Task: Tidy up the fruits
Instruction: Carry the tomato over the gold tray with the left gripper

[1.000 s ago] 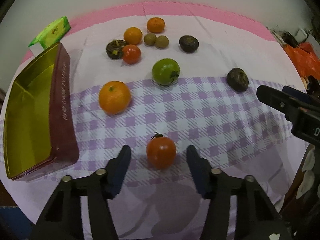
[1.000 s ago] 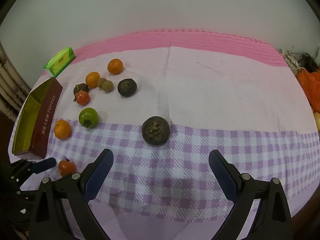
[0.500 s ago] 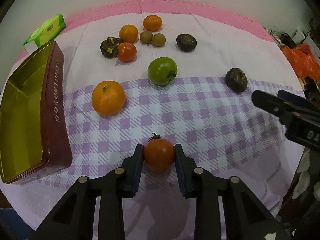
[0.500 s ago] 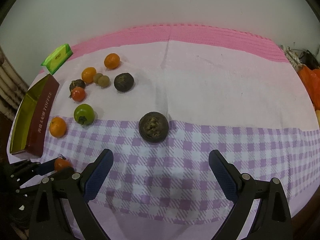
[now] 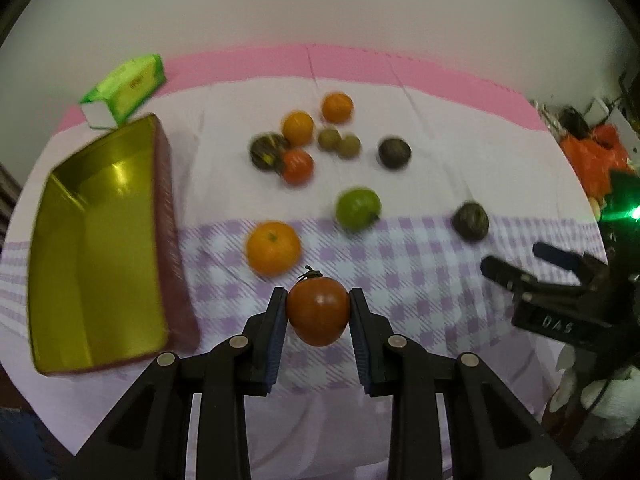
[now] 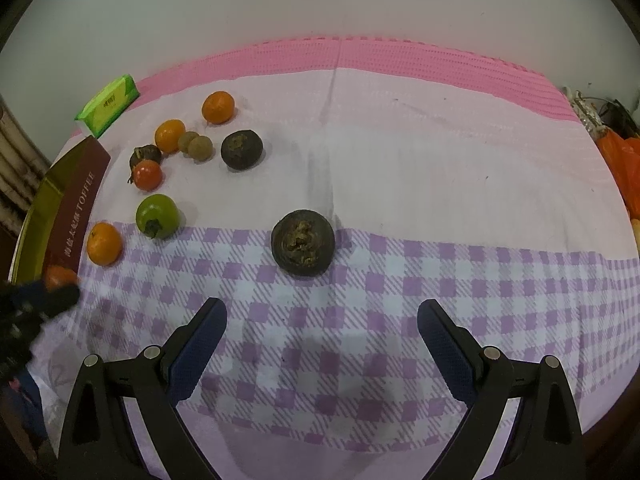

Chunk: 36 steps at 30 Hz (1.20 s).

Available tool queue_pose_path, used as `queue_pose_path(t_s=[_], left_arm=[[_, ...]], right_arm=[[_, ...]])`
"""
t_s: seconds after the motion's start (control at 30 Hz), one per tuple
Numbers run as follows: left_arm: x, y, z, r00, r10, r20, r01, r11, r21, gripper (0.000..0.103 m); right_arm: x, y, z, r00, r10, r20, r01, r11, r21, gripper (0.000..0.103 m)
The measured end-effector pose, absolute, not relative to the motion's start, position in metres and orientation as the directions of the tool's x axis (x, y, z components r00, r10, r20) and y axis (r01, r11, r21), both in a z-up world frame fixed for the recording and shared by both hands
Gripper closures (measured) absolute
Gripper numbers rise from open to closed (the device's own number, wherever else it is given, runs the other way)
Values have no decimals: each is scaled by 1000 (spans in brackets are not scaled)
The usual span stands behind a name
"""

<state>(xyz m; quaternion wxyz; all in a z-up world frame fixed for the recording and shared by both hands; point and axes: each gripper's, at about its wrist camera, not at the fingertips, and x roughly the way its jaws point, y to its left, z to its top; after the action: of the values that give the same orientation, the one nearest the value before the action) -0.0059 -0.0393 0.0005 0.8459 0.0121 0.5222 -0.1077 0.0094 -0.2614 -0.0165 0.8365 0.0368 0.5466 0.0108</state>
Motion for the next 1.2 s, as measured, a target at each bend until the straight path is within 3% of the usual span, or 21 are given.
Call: queue_pose_path(t_s=[0.47, 1.2], left_arm=[[13, 44, 28, 512, -39, -858, 20, 999, -33, 76], [20, 140, -28, 391, 124, -912, -165, 984, 63, 76]], right_arm=[[9, -260, -24, 385, 50, -922, 27, 997, 66, 7], [9, -257, -30, 382, 43, -923, 25, 998, 57, 7]])
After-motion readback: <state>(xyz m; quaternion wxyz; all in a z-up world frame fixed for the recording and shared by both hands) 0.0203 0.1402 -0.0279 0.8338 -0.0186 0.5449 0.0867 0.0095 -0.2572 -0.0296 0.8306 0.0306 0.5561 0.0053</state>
